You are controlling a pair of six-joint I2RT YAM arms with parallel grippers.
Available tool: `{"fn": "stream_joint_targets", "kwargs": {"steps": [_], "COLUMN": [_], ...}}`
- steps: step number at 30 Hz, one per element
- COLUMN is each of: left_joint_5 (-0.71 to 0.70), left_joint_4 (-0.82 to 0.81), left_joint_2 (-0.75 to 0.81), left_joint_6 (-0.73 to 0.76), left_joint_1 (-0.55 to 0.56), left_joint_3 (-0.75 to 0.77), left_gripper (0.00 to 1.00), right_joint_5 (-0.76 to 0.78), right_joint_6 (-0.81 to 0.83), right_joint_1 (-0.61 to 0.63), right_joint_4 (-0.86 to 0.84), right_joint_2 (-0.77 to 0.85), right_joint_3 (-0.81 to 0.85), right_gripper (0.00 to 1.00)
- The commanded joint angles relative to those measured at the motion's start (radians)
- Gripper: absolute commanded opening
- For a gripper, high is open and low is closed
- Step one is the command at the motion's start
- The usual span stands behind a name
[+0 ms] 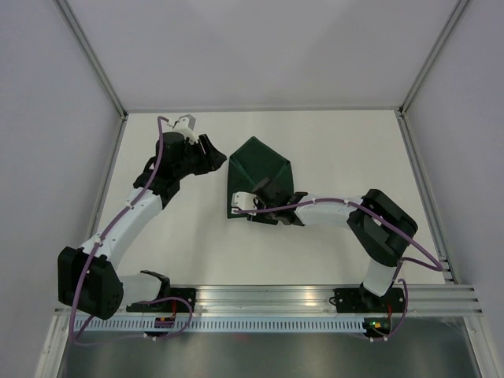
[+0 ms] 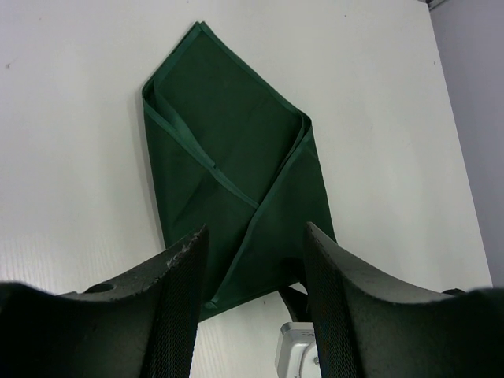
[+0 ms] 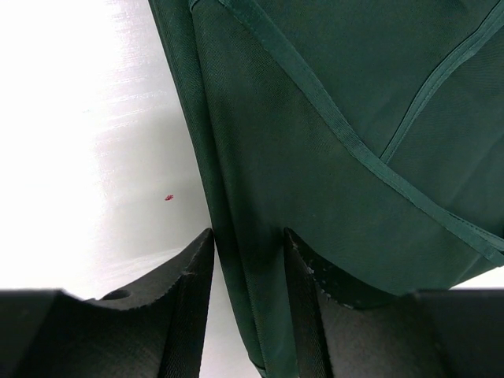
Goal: Fold the napkin, place the utensils inside, and roll it up
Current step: Roll the napkin at the center of the board.
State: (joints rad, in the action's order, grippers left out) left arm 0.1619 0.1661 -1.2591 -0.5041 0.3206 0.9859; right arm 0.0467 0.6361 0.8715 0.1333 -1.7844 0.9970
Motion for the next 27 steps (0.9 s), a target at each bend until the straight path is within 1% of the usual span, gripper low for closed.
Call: {"fn": "stream_joint_targets", "kwargs": {"steps": [1,5,10,17,21,24,25,27], "left_joint_5": [0.041,0.045,0.074,0.122,0.14,0.14,0.14,0.137], "left_joint_4": [-0.086,-0.128,-0.16,-0.275,-0.301,-0.306,-0.307,-0.309], "left_joint_2": [0.009,0.029,0.047,0.079,0.082,0.078,0.078,0.078], "left_joint_6": [0.064,0.079,0.095,0.107,0.11,0.116,0.118,0.119], "left_joint_1": [0.002,0.002,0.002,0.002,0.002,0.002,0.002,0.002], "left_joint_3": [-0.009,-0.052,-0.07,-0.116,-0.13,-0.135,-0.138,-0.138], "left_gripper": [0.57,0.57,0.57,0.59,0.59,0.6,0.6,0.6], "right_joint_5": [0.001,-0.011,-0.016,-0.044,-0.062,-0.079,-0.082,-0.091], "right_joint_6": [0.014,0.014,0.017,0.027,0.036,0.037,0.037,0.037], "right_joint_1": [0.001,-0.003,-0.009,-0.022,-0.028,-0.039,-0.04,-0.046], "right_joint_4": [-0.018,-0.02,-0.029,-0.02,-0.012,-0.001,-0.001,0.002], "right_joint_2": [-0.023,-0.026,-0.029,-0.033,-0.036,-0.032,-0.03,-0.017], "right_joint_3": [-0.009,-0.011,-0.018,-0.018,-0.017,-0.011,-0.009,-0.008], "right_gripper": [0.46,0.46,0.44,0.44,0.45,0.48,0.53,0.55]}}
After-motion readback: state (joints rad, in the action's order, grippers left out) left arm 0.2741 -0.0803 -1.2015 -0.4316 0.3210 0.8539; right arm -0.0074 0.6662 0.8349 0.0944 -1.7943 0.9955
